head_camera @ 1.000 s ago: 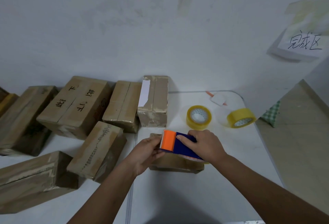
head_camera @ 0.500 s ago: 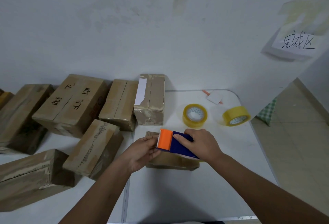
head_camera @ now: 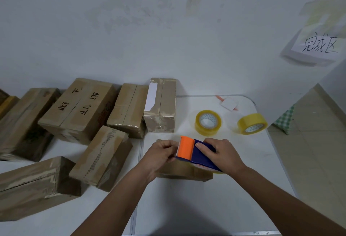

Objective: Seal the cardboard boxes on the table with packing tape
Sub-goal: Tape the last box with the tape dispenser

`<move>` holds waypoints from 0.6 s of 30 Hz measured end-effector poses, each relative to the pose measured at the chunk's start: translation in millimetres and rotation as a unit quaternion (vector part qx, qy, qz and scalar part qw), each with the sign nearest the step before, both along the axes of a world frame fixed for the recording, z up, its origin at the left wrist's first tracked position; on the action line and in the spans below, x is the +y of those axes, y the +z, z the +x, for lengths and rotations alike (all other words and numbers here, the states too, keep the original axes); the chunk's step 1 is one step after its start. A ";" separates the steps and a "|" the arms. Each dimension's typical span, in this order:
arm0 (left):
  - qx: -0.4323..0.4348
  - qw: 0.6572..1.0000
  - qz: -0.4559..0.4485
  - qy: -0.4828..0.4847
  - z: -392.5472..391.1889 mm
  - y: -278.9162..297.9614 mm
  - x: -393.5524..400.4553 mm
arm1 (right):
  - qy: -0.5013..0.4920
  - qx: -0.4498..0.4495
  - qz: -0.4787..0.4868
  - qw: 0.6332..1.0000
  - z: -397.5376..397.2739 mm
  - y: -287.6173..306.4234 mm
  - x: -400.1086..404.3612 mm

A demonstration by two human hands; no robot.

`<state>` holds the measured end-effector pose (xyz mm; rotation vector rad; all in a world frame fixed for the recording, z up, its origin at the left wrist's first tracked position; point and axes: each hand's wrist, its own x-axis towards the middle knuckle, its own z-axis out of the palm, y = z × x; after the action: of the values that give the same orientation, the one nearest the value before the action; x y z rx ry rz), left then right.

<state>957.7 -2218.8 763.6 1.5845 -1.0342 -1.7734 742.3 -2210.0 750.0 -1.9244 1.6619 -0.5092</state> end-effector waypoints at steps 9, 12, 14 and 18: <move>0.178 0.975 0.130 0.011 3.1 2.4 -2.2 | -0.017 -0.061 -0.018 0.998 -8.7 -8.5 3.2; 0.208 0.964 0.165 0.025 -0.5 -0.4 -2.9 | -0.029 -0.075 -0.023 0.996 -9.1 -4.5 3.9; 0.224 0.958 0.174 0.030 -2.1 -2.0 -5.1 | -0.043 -0.100 -0.019 0.994 -9.6 -0.3 4.2; 0.239 0.958 0.157 0.008 -5.8 2.8 -7.3 | -0.073 -0.182 0.013 0.980 -9.3 5.9 8.3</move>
<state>951.8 -2226.1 766.4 1.2224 -0.5274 -2.2427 733.1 -2201.7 755.9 -1.5817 1.5633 -0.8385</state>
